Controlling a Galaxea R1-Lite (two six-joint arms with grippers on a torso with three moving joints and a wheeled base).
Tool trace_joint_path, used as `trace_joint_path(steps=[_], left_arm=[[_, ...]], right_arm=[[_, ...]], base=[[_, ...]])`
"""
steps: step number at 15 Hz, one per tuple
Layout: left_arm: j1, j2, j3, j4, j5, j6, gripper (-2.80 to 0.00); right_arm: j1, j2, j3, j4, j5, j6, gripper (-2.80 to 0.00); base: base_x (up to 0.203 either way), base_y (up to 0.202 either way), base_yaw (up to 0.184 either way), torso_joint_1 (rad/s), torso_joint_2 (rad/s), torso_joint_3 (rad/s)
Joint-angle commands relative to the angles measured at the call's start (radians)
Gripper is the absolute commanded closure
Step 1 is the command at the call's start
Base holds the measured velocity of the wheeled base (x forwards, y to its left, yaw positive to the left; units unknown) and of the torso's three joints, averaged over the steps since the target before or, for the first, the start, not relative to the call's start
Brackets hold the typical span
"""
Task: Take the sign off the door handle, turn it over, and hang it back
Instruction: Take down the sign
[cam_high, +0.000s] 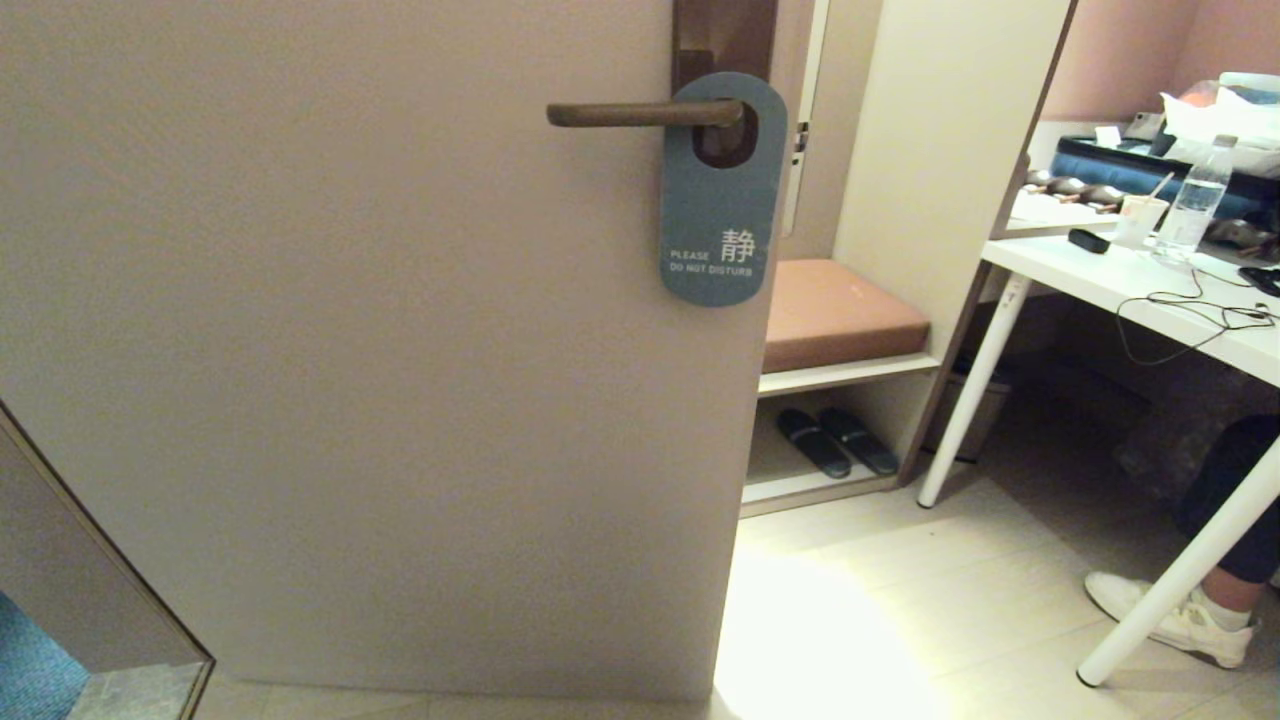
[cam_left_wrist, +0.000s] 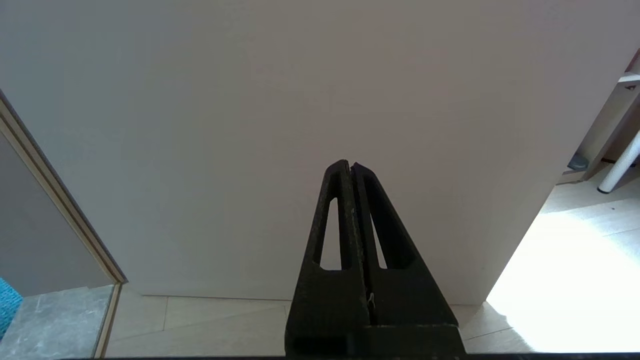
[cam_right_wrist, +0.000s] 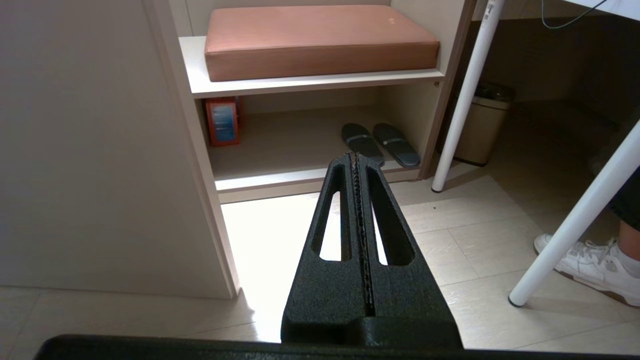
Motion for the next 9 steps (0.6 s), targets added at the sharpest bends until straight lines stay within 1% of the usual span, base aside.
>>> trace_joint_path(steps=[1,9], left_arm=[[0.000,0.000,0.000,0.000,0.000,0.000,0.00],[0.000,0.000,0.000,0.000,0.000,0.000,0.00]], right_arm=[[0.000,0.000,0.000,0.000,0.000,-0.001,0.00],[0.000,0.000,0.000,0.000,0.000,-0.001,0.00]], base=[[0.000,0.000,0.000,0.000,0.00,0.000],[0.000,0.000,0.000,0.000,0.00,0.000]])
